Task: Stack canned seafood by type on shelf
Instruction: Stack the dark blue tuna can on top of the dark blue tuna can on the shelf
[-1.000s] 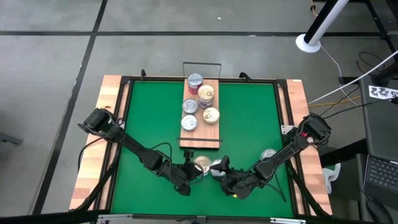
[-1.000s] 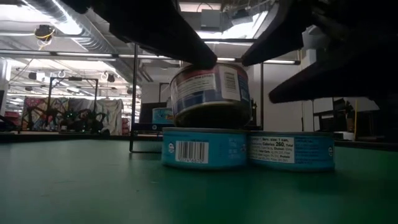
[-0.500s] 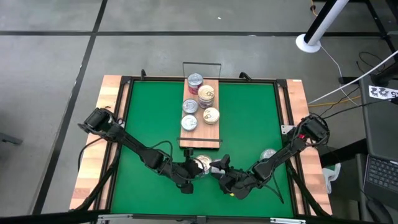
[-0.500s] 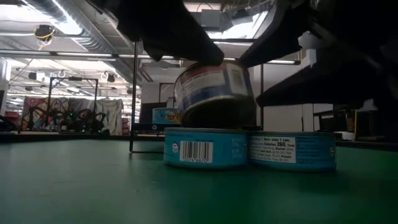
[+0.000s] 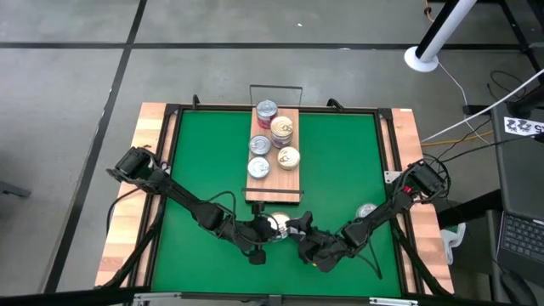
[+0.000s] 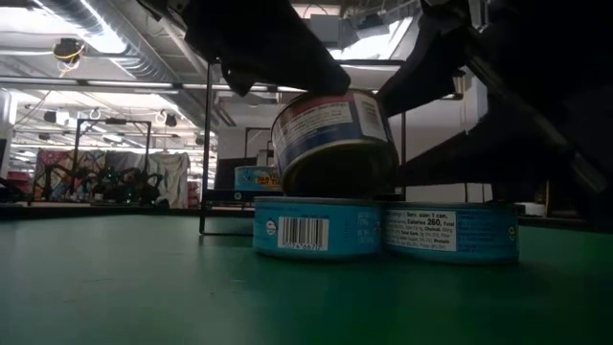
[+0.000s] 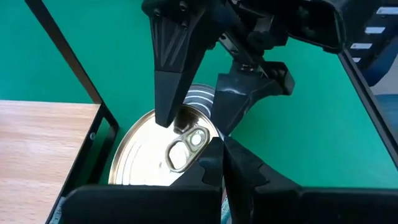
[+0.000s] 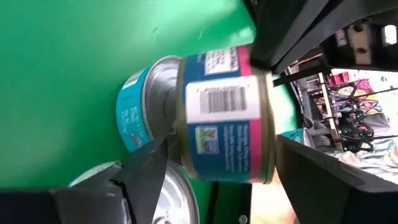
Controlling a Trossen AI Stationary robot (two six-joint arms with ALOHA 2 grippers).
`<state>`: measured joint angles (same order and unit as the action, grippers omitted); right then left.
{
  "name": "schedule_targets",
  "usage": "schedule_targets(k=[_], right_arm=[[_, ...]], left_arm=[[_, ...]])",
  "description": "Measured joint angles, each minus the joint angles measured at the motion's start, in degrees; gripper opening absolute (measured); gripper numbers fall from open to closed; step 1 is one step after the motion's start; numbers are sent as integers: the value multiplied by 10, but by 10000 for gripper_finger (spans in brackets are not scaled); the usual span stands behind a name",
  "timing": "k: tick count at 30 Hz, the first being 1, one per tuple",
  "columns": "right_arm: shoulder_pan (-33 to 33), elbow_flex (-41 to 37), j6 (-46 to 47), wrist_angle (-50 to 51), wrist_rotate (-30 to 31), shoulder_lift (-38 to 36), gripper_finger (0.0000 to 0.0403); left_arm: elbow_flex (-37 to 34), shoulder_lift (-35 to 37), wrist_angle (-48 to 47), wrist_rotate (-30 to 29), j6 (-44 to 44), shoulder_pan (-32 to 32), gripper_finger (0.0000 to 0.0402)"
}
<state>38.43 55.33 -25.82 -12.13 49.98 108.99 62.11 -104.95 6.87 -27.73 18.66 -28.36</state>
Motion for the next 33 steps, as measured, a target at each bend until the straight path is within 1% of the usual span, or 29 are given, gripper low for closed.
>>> schedule_targets(k=[4, 7, 10, 17, 21, 23, 28, 30, 33], right_arm=[[-7, 0, 0, -8, 1, 0, 286], [-11, 0, 0, -14, 0, 0, 278], [-14, 0, 0, -15, -6, 0, 257], [-13, 0, -1, -13, -12, 0, 185], [-13, 1, -1, -13, -14, 0, 181], [-13, 6, -1, -9, -14, 0, 182], [-6, 24, -1, 2, -15, -4, 210], [-1, 36, 0, 23, -14, -7, 207], [12, 55, 1, 67, -6, -13, 191]], left_arm=[[0, 0, 1, 0, 8, 0, 0], [0, 0, 2, 0, 10, 0, 0], [0, 0, 16, 0, 10, 0, 0], [0, 0, 27, 1, 10, 0, 0], [0, 0, 28, 1, 8, -1, 6], [0, 0, 28, 2, 8, -1, 15], [1, 6, 32, 17, 19, -5, 56], [1, 13, 33, 26, 20, -8, 76], [1, 32, 32, 33, 20, -12, 102]])
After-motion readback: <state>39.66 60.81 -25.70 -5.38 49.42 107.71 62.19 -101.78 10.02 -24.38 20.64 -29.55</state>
